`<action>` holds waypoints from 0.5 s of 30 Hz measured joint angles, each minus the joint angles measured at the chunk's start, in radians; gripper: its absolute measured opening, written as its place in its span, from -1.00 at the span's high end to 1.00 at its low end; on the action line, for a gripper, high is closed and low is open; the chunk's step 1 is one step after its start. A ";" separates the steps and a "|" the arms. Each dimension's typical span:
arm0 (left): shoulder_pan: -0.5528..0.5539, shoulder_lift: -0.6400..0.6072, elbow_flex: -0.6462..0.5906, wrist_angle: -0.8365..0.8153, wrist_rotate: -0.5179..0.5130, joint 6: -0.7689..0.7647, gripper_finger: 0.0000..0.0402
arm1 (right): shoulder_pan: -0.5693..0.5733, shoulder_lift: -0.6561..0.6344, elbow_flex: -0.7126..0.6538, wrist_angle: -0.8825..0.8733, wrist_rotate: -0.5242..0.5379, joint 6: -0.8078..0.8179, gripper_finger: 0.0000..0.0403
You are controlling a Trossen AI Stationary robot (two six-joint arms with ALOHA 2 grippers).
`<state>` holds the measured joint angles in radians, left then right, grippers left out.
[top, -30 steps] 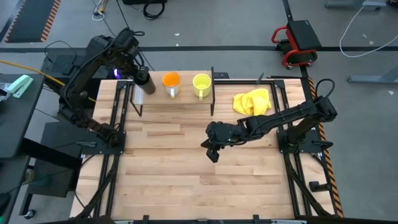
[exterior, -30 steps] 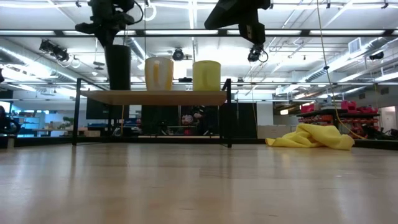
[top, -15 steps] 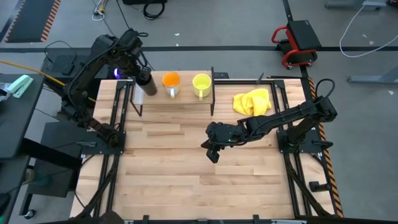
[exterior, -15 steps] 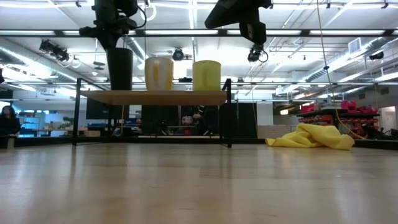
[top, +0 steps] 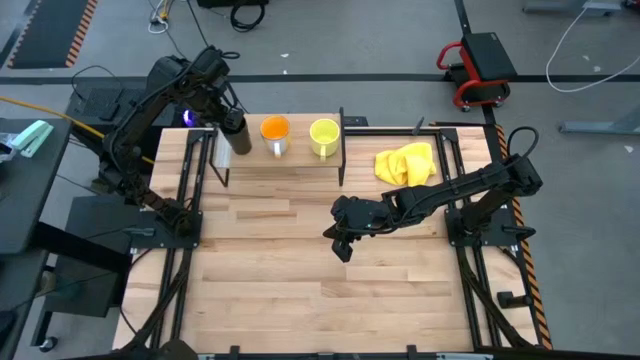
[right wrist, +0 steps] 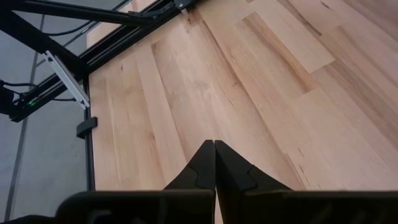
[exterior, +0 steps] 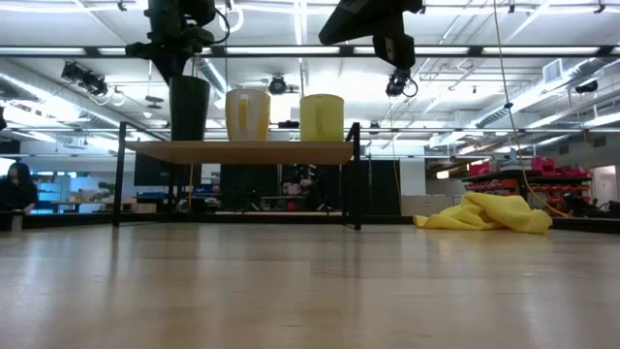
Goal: Stack small to large cups/mugs on shelf
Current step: Put the black cup on the shelf, then return to Home Position
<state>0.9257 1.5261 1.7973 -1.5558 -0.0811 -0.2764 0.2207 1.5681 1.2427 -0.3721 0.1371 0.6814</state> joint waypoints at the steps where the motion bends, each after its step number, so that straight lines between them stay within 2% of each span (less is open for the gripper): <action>1: 0.000 0.000 0.000 0.000 0.000 0.000 0.70 | 0.000 0.000 0.000 0.000 0.000 0.004 0.98; 9: 0.000 0.000 0.000 0.000 0.003 0.000 0.53 | 0.000 0.000 0.000 0.000 0.000 0.007 0.98; 15: 0.000 -0.035 0.004 -0.006 0.047 0.034 0.47 | 0.000 0.000 0.000 0.000 0.000 0.007 0.98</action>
<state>0.9253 1.4908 1.8011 -1.5614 -0.0339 -0.2424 0.2207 1.5681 1.2427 -0.3721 0.1371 0.6887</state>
